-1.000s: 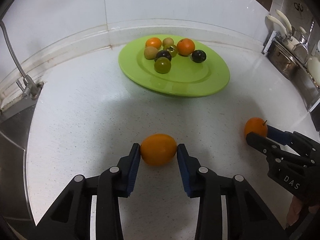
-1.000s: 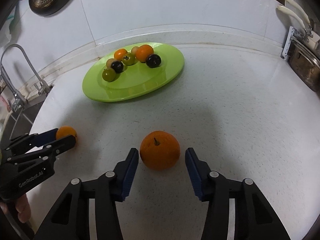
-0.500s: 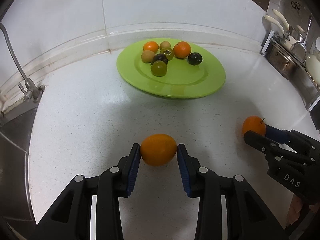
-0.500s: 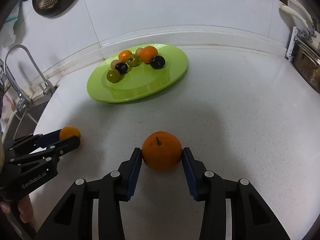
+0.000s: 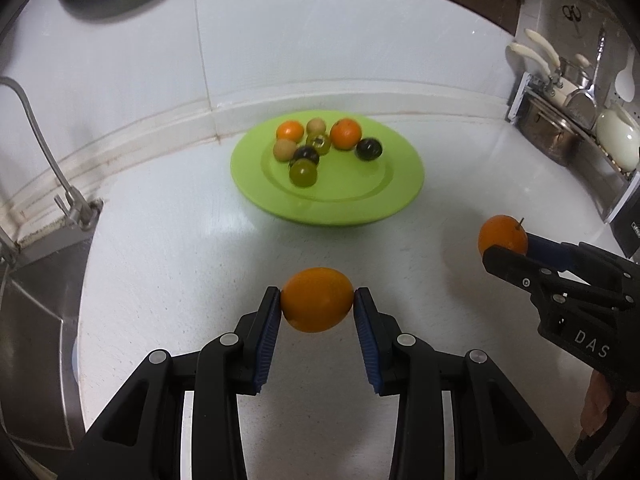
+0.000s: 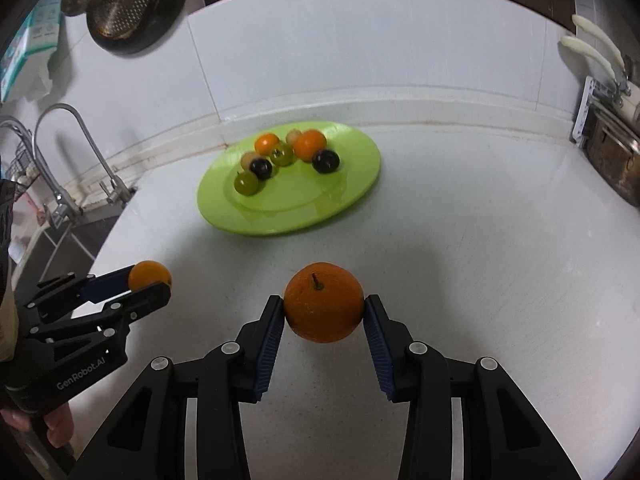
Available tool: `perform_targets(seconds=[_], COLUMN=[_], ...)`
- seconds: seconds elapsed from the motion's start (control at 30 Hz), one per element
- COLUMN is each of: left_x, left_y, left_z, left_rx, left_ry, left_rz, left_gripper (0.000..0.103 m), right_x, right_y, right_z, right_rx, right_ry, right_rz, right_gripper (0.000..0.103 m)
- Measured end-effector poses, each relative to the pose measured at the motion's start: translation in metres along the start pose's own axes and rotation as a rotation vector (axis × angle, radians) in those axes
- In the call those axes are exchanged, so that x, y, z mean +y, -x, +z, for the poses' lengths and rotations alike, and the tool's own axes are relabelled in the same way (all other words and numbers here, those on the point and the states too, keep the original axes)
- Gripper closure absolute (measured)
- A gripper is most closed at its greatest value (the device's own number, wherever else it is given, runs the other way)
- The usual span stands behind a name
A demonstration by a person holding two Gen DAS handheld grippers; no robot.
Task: Organize fruits
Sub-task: 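Carry both oranges onto the green plate and open both tools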
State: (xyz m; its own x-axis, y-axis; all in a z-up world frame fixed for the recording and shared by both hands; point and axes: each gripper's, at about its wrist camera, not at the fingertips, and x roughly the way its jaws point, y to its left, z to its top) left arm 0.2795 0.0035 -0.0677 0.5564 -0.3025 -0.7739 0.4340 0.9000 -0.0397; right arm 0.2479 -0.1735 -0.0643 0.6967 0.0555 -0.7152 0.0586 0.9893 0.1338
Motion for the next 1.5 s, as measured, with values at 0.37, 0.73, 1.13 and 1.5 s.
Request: perform_targets(seconds=[0.37,0.73,1.13,1.5], left_x=[-0.014,-0.015,-0.007,-0.004], left_y=[0.024,0.014,-0.021,-0.070], left_z=[0.023,0.047,0.077,0.105], left_rx=[-0.092,-0.110,-0.114,-0.077], left_ry=[-0.044,-0.067,-0.071,-0.095], left_rz=[-0.017,-0.029,-0.073,-0.118], left_gripper=[0.066,0.066,0.066,0.066], right_x=[-0.002,-0.002,0.001,-0.006], right_y=[0.021,0.018,-0.019,-0.068], right_z=[0.020,0.044,0.079,0.105], right_rx=[-0.076,-0.121,-0.109,-0.037], right_ry=[0.033,0.082,0.146,0.171], right_rz=[0.031,0.049,0.100,0.130], right_gripper=[0.061,0.061,0.061,0.061])
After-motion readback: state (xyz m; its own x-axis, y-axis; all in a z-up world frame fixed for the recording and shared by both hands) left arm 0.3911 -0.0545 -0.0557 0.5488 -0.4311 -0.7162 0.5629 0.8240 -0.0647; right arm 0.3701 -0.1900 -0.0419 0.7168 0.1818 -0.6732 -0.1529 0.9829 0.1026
